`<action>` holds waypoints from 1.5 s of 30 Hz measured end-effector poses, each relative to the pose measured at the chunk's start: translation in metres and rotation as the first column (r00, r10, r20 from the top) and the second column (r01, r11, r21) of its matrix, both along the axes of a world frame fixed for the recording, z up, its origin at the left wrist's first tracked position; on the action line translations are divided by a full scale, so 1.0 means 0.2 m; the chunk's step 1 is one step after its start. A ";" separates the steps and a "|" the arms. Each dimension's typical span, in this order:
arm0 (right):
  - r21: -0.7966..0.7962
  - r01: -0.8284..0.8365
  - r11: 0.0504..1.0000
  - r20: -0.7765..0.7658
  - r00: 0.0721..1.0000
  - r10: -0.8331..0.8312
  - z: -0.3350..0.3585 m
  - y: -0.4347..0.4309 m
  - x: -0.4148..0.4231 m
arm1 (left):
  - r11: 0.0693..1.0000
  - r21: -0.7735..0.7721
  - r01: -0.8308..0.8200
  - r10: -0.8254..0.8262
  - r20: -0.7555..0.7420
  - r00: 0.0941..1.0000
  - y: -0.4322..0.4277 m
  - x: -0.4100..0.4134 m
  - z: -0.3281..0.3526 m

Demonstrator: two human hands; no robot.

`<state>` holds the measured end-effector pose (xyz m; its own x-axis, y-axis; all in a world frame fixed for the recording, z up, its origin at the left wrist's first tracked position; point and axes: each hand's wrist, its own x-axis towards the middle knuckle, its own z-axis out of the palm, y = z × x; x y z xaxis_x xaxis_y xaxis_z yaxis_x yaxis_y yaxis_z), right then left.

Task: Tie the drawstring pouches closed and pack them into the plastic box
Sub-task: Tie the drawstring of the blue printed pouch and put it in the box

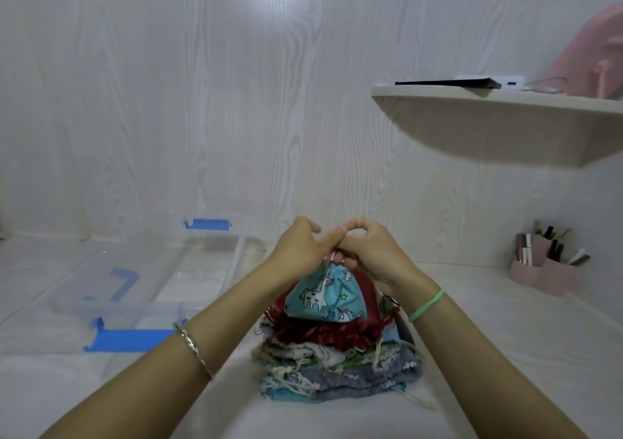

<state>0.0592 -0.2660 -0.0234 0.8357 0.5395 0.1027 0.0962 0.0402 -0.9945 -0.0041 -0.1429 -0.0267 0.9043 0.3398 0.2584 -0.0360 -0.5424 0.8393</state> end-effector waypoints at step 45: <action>-0.031 -0.070 0.997 0.393 0.916 0.077 -0.03 -0.04 0.06 | 0.959 -0.045 0.279 -0.282 -0.067 0.957 0.08 -0.04 0.00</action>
<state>0.0703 -0.2731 -0.0286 0.6874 0.6022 0.4059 0.4774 0.0466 -0.8775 -0.0118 -0.1268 -0.0261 0.9804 0.0778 0.1811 -0.1207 -0.4896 0.8636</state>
